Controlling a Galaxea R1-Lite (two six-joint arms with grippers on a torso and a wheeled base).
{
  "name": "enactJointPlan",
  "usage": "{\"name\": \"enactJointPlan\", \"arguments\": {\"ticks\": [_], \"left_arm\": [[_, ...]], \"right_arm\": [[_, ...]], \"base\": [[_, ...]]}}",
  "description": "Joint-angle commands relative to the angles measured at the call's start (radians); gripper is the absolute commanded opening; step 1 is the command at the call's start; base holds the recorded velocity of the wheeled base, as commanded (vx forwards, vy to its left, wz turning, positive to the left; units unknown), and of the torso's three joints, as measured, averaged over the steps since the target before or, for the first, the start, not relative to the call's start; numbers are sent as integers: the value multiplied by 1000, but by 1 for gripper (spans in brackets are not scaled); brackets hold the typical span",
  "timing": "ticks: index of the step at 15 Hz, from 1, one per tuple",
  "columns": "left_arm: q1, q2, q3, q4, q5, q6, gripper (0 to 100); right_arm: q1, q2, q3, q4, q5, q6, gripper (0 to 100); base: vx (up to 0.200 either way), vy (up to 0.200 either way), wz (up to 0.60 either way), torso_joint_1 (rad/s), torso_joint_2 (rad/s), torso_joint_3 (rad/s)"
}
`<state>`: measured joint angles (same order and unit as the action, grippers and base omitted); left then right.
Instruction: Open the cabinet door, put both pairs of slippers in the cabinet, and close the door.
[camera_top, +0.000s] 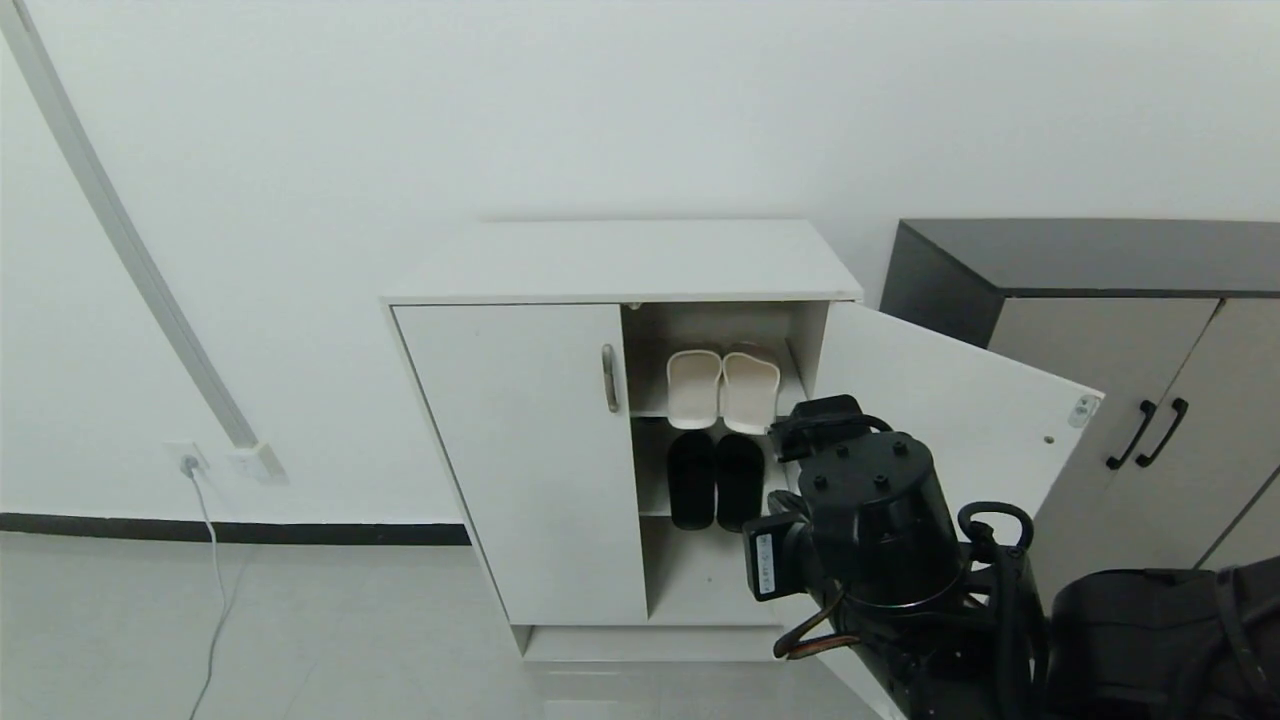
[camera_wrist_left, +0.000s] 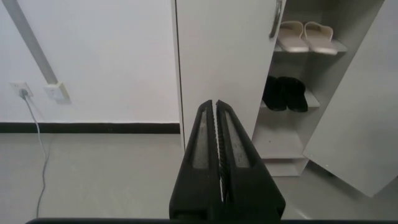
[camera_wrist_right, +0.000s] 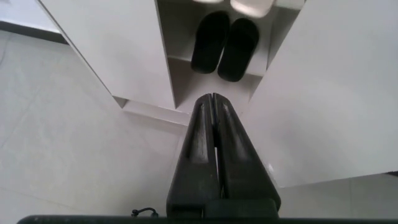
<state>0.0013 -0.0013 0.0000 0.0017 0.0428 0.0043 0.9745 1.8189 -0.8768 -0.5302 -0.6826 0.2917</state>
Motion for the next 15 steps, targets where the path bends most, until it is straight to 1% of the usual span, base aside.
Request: {"name": "enactJointPlan", "arguments": {"ticks": [1, 7, 15], "left_arm": [[0, 1, 0, 0, 2, 0, 0], [0, 1, 0, 0, 0, 0, 0], [0, 1, 0, 0, 0, 0, 0]], "right_arm": [[0, 3, 2, -1, 0, 1, 0], [-2, -4, 2, -1, -5, 0, 0], [-8, -3, 4, -1, -6, 3, 0]], "base": [[0, 0, 0, 188, -510, -320], [0, 0, 0, 213, -521, -315], [0, 0, 0, 253, -576, -328]]}}
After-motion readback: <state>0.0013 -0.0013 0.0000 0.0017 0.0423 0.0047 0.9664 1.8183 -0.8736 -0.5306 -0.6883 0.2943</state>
